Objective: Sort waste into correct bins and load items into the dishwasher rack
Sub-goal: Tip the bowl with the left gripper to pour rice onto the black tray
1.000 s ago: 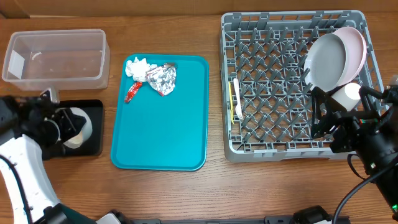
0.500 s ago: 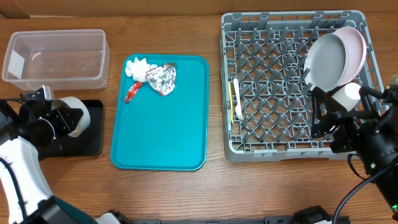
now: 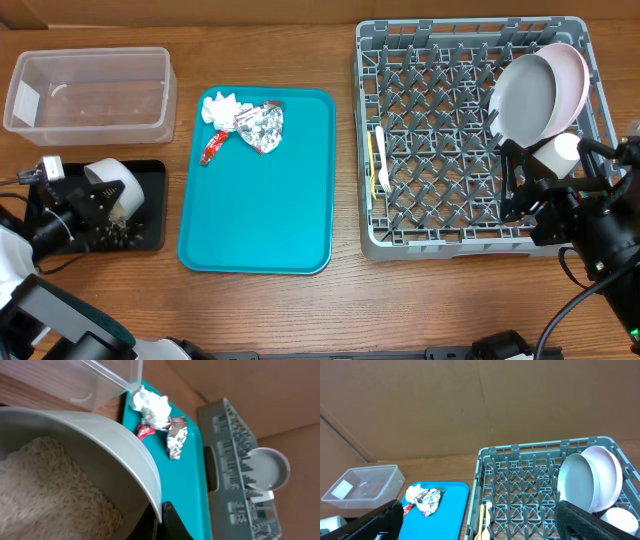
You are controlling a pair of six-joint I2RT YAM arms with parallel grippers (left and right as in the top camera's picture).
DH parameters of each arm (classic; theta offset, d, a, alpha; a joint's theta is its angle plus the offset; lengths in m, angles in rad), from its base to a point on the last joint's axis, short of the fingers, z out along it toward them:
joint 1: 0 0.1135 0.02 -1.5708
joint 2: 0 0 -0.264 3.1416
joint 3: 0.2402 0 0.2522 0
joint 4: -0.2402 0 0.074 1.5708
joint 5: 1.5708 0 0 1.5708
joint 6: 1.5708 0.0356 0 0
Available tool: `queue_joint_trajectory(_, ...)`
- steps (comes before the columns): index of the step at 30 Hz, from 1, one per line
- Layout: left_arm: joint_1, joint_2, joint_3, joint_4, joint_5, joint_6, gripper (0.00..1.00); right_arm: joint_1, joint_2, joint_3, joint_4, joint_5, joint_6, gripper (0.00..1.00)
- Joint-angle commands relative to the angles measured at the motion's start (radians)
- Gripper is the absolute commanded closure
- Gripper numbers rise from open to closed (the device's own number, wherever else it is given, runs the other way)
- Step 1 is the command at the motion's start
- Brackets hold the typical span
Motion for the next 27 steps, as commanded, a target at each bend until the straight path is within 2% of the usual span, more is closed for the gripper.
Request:
queue_joint_trajectory(1, 0.028, 0.042, -0.003, -0.035, 0.101, 0.142, 0.96, -0.005, -0.006, 0.001, 0.005, 0.008, 0.0, 0.0)
queue_joint_trajectory(9, 0.065, 0.145, -0.003, -0.113, 0.282, 0.328, 0.96, -0.005, -0.006, 0.001, 0.005, 0.008, 0.0, 0.0)
queue_joint_trajectory(14, 0.093, 0.181, -0.003, -0.235, 0.286, 0.493, 0.96, -0.005, -0.006, 0.001, 0.005, 0.008, 0.0, 0.0)
queue_joint_trajectory(19, 0.123, 0.185, -0.003, -0.308, 0.285, 0.547, 0.96, -0.005, -0.006, 0.001, 0.005, 0.008, 0.0, 0.0)
queue_joint_trajectory(23, 0.156, 0.185, -0.003, -0.462, 0.274, 0.754, 0.96, -0.005, -0.006, 0.001, 0.005, 0.008, 0.0, 0.0)
queue_joint_trajectory(25, 0.163, 0.185, -0.003, -0.469, 0.28, 0.753, 0.96, -0.005, -0.006, 0.001, 0.005, 0.007, 0.0, 0.0)
queue_joint_trajectory(27, 0.168, 0.185, -0.003, -0.498, 0.277, 0.805, 0.96, -0.005, -0.006, 0.001, 0.005, 0.008, 0.0, 0.0)
